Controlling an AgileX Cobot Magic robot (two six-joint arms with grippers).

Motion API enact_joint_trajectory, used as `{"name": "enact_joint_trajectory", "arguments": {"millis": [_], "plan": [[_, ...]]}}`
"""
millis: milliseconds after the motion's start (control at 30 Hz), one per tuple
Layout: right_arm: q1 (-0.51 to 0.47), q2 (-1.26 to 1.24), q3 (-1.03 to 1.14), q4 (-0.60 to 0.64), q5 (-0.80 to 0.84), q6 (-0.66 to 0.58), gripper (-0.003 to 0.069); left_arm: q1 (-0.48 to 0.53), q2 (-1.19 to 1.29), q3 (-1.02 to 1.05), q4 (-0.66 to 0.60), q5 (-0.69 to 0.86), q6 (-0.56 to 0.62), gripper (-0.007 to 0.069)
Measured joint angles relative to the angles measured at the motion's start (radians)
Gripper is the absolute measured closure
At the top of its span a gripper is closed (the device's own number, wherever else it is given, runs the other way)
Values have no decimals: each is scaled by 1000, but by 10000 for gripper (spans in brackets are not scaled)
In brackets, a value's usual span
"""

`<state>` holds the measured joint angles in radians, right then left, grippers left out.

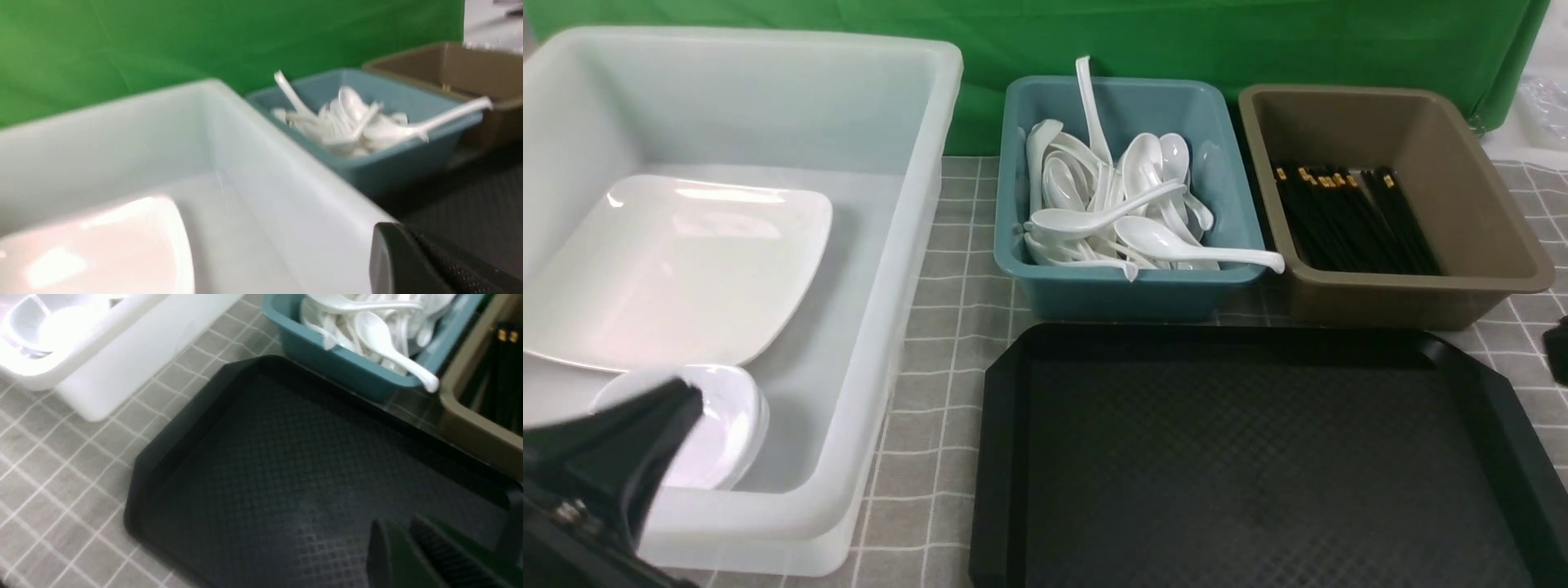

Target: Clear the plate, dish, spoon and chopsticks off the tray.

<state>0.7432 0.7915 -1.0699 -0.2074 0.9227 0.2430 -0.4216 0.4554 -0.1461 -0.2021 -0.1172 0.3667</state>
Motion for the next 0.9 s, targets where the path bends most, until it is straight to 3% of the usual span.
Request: {"name": "enact_joint_trajectory", "arguments": {"millis": [167,300,333,400,500,700,900], "plan": [[-182,-50,7,37,1,-12,571,0,0,80,0,1,0,616],[-330,-148,116,113,-128,-148,632,0,-1,118,0,-26,0,616],[-401,-205,220,157,-237,-243,640,0,-1,129,1,-45,0,616],[-467,-276,367,192,-371,-315,641,0,-2,134,1,-56,0,616],[-587,-426,663,207,-583,-331,641,0,-5,136,3,-58,1,616],[-679,-652,1008,216,-787,-292,641,0,-9,139,3,-60,2,616],[-700,-785,1076,218,-653,-201,641,-1,-9,141,3,-63,2,616]]}}
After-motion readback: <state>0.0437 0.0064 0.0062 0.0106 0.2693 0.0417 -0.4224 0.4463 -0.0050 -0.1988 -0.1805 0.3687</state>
